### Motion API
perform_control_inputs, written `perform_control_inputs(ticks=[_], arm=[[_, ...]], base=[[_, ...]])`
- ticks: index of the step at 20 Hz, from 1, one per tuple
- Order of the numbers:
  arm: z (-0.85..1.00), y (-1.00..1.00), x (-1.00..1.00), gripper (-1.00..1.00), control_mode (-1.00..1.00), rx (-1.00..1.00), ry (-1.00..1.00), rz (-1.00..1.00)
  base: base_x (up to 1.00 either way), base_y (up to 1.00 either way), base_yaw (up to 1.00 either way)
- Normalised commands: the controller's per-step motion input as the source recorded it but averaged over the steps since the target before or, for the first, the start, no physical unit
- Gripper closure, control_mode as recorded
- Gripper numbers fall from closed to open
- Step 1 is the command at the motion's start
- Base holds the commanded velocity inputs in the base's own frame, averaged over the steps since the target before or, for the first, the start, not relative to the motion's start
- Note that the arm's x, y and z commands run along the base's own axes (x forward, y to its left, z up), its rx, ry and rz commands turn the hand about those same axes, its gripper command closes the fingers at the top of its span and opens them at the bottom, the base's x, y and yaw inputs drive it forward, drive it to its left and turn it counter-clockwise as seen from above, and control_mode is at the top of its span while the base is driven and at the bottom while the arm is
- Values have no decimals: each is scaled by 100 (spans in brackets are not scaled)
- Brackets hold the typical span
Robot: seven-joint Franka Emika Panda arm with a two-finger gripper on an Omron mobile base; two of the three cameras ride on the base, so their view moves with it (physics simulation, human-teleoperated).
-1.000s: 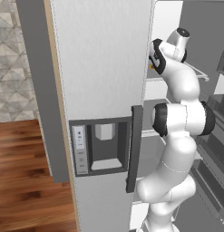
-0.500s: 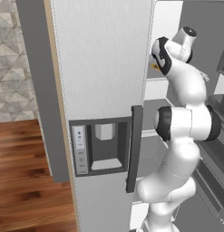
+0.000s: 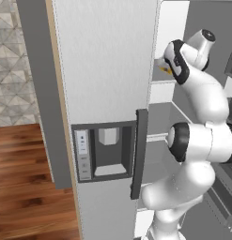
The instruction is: Pick the cheese from the fridge and the cheese grater from the cabinet and place them next to the salad bowl.
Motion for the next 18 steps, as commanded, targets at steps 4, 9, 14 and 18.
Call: perform_control_inputs(ticks=[4,9,14,18], arm=[[10,17,-62,100,-100,-2,-11,1],[13,18,-63,100,-100,-10,-8,2],[18,18,-64,100,-100,-13,-1,3],[11,25,-67,100,-100,-10,0,1]], base=[[0,0,0],[0,0,0],[0,0,0],[0,0,0]])
